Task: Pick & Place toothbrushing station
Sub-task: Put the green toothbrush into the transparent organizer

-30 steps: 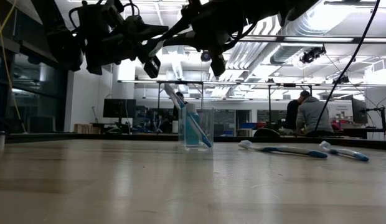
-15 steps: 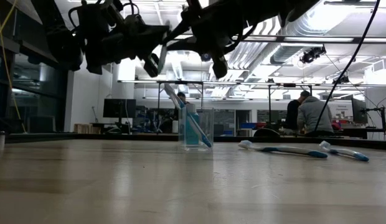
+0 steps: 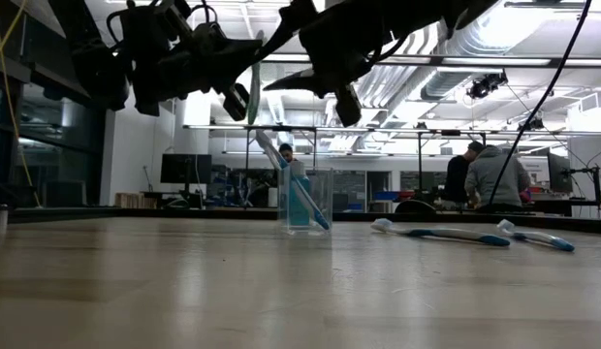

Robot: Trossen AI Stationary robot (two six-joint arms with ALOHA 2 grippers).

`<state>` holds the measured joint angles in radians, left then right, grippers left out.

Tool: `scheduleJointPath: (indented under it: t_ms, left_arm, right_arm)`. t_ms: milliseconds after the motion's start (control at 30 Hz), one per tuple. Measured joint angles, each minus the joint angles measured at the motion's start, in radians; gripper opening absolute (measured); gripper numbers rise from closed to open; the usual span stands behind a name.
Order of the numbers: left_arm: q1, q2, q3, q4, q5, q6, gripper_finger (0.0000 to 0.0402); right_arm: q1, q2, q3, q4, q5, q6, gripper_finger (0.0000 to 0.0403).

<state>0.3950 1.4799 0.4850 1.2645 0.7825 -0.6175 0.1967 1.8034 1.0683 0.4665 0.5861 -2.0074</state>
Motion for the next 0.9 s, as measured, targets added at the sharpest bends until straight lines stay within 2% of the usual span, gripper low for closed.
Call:
scheduleJointPath:
  t_ms: [333,533,700,900]
  left_arm:
    - [0.048,0.000,0.000,0.001,0.004,0.029,0.0003]
    - [0.122,0.000,0.000,0.011,-0.064,0.110,0.0003]
    - [0.173,0.001,0.007,0.026,-0.106,0.147,0.0003]
    - [0.195,0.002,0.074,0.001,-0.076,0.153,0.0003]
  right_arm:
    - [0.000,0.000,0.000,0.000,0.230,0.038,0.0156]
    - [0.000,0.000,0.000,0.000,0.386,0.089,0.0157]
    - [0.000,0.000,0.000,-0.001,0.449,0.140,0.0157]
    - [0.000,0.000,0.000,-0.001,0.483,0.184,0.0157]
